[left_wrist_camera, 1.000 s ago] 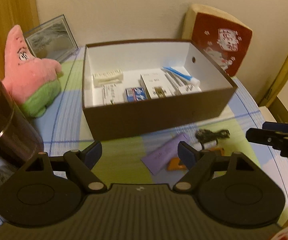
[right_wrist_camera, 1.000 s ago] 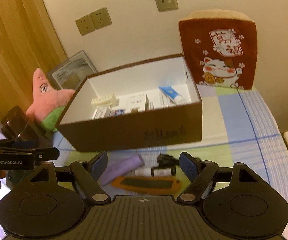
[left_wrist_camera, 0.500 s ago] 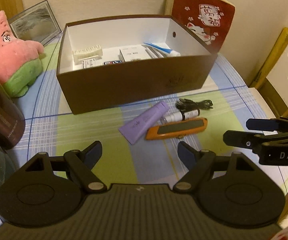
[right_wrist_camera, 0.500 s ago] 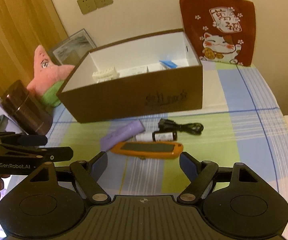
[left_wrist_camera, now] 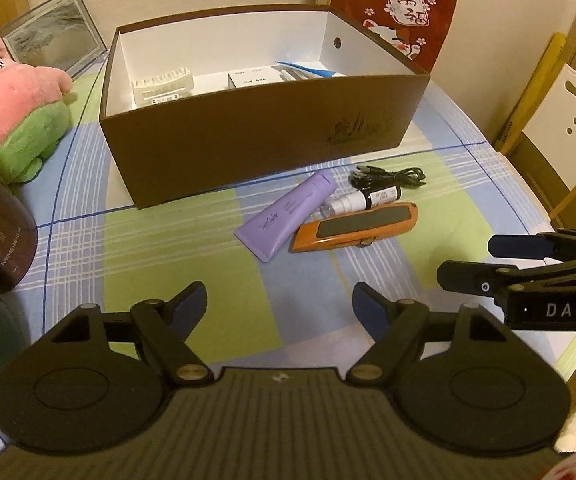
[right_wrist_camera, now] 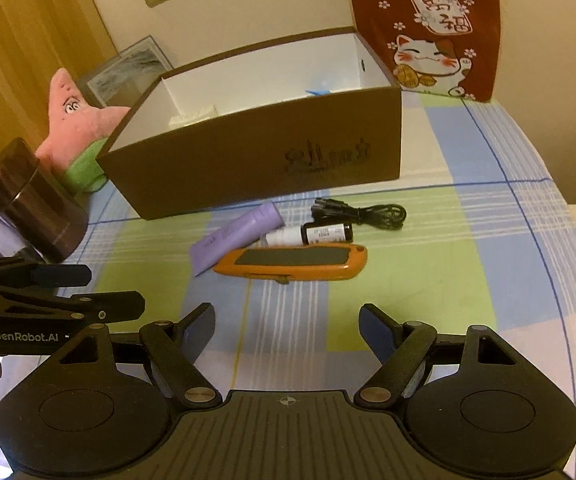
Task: Organize rigid objects
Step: 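Lower the right tool onto the orange sharpener and close it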
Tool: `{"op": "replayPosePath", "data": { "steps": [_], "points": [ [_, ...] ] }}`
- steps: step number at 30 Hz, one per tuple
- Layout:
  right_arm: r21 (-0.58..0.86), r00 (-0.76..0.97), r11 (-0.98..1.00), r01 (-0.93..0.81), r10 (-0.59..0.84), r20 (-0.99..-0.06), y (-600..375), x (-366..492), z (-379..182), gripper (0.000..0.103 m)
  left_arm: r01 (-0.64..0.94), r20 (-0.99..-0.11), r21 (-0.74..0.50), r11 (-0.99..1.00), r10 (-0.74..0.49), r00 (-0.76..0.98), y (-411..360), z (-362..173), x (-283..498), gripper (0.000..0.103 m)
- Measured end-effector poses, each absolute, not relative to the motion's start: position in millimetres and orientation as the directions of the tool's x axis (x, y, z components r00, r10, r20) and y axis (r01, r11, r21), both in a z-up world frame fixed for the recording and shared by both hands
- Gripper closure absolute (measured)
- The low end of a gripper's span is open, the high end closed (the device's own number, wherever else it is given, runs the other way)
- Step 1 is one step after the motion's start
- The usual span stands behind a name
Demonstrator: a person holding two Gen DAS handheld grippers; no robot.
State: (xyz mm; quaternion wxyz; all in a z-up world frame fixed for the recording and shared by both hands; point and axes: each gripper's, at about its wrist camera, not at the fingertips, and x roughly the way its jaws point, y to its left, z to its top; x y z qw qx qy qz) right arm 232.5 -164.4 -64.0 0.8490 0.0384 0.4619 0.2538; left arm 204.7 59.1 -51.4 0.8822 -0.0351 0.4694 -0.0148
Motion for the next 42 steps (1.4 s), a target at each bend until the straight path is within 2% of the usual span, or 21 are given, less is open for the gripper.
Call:
{"op": "replayPosePath", "data": {
  "steps": [9,16,32,42],
  "points": [
    [0.281,0.459,0.878,-0.387,0.448,-0.767,-158,235,-79,0.027,0.016,-0.827,-0.082,0.996,-0.077,0.556,67,-68,206,0.028],
    [0.258,0.459,0.864,-0.432,0.457,-0.762,-165,261,-91,0.027,-0.022,-0.833,-0.089,0.996,-0.063,0.550,67,-79,217,0.029],
    [0.242,0.373,0.759,-0.604,0.538,-0.756,-158,326,-127,0.034,-0.074,-0.867,-0.077,0.994,-0.031,0.497,55,-102,247,0.029],
    [0.256,0.287,0.669,-0.698,0.588,-0.756,-164,333,-136,0.036,-0.073,-0.875,-0.066,0.995,-0.023,0.484,54,-104,253,0.029]
  ]
}}
